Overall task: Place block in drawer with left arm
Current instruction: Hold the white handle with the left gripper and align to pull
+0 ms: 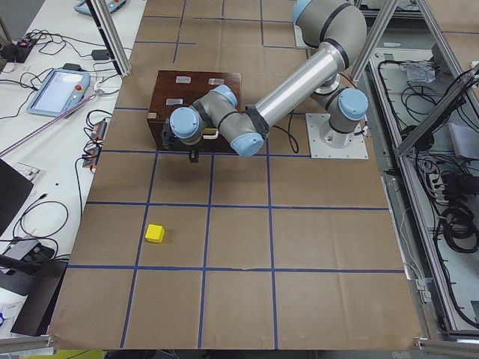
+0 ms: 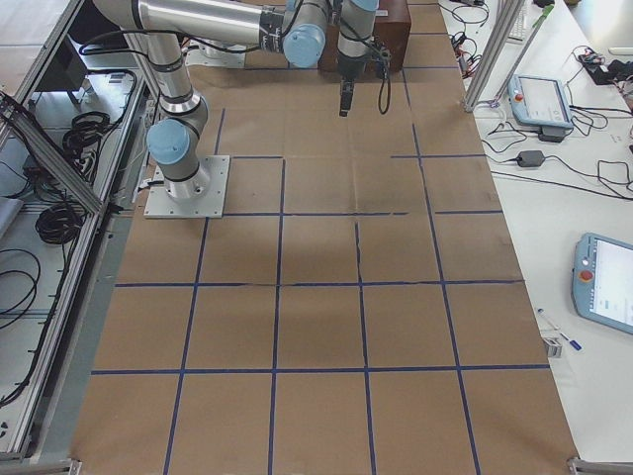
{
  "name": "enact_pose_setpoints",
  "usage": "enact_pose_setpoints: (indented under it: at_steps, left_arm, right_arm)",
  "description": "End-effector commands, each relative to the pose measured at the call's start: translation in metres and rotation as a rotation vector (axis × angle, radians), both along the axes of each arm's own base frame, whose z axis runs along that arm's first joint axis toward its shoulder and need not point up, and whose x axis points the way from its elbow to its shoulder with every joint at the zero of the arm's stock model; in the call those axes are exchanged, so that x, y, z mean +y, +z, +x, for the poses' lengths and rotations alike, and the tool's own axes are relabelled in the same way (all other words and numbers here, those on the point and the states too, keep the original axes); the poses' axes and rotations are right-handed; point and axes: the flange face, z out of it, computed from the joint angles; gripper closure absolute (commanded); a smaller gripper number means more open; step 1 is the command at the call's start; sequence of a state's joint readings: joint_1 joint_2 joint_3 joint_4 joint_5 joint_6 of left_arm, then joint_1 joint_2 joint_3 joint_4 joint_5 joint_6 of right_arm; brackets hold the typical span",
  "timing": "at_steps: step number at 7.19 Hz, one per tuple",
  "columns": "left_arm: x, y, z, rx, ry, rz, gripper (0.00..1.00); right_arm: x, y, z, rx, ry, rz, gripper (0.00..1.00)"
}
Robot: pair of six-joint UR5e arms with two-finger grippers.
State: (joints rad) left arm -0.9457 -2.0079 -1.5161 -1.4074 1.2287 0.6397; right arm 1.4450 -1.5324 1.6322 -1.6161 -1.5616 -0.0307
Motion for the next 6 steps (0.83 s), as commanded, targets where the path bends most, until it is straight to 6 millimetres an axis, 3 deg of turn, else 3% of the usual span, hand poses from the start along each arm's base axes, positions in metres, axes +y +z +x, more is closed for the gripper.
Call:
enact_pose_setpoints:
  at_steps: [1,6]
  left_arm:
    - [-0.0045,-0.0092,0.0027,-0.005,-0.001,-0.007,0.02]
    - [-0.0093,-0.0028,0.0084,-0.033,-0.005,-0.032,0.01]
  right_arm:
    - [-0.0003,0.0008,0.0,0.0,0.0,-0.002,0.0]
    - [-0.0003,0.0008,0.0,0.0,0.0,-0.002,0.0]
